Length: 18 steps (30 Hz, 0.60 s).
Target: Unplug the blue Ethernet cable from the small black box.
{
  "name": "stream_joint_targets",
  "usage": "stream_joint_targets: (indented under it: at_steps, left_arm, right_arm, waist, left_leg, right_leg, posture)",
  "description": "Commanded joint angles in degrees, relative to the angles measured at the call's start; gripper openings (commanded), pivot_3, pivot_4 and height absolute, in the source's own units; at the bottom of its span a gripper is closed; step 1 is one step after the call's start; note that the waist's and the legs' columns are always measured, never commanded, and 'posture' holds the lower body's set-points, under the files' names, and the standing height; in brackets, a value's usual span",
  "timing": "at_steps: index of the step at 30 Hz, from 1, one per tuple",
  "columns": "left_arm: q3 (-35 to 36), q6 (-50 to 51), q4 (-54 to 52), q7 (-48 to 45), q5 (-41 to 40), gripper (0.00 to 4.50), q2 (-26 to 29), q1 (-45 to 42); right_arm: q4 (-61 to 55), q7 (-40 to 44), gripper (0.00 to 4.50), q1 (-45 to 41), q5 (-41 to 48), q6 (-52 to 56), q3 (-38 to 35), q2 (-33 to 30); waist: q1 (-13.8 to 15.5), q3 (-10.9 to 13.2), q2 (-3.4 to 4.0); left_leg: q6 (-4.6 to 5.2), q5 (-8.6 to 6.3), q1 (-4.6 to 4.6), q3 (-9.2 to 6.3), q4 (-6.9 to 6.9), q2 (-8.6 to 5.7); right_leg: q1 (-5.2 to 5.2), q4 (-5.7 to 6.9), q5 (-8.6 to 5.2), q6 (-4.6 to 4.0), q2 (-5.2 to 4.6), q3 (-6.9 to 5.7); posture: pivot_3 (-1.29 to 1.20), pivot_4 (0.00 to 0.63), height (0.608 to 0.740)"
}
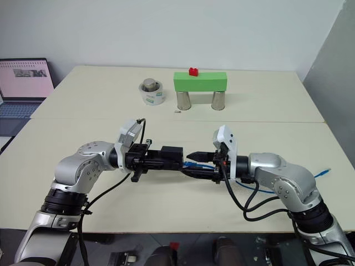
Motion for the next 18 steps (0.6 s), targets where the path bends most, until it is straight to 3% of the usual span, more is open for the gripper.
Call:
stream_joint_targets:
  at_steps: [1,10,13,18]
  left_arm:
    - [0.90,-0.54,-2.23,-0.52,-0.43,0.80,0.33,0.01]
    - [0.90,-0.67,-2.47,-0.34,-0.35,0.80,0.25,0.02]
    - [0.77,-0.86,-2.62,-0.47,-0.23,0.80,0.30,0.00]
    - [0.46,-1.25,-2.63,-0.92,0.22,0.80,0.57,-0.02]
  right_arm:
    - [-0.31,1.35,2.55,-1.02,0.71,1.19,-1.50,1.10]
    - [1.31,2.34,2.55,-1.39,-1.63,1.35,-1.88,2.26]
    - [1.64,2.60,2.06,-1.39,-2.13,1.20,-1.89,2.39]
    - [2.71,4.22,0.80,-1.46,-3.08,1.20,-2.34,2.09]
  waist:
    - [-0.01,0.00,0.00]
    - [-0.03,0.00,0.00]
    - [-0.03,0.00,0.00]
    - [-0.04,0.00,0.00]
  left_leg:
    - [0.00,0.00,0.00,0.00,0.00,0.00]
    - [0.00,0.00,0.00,0.00,-0.01,0.00]
    - [0.00,0.00,0.00,0.00,-0.01,0.01]
    - [0.00,0.00,0.00,0.00,-0.01,0.00]
  right_leg:
    - [0.00,0.00,0.00,0.00,0.00,0.00]
    - [0.00,0.00,0.00,0.00,0.01,0.00]
    - [-0.01,0.00,0.00,0.00,0.01,0.00]
    - [-0.01,0.00,0.00,0.00,0.01,0.00]
  posture:
    - [0.00,0.150,0.740]
    - [0.00,0.150,0.740]
    - [0.00,0.150,0.740]
    - [0.00,0.150,0.740]
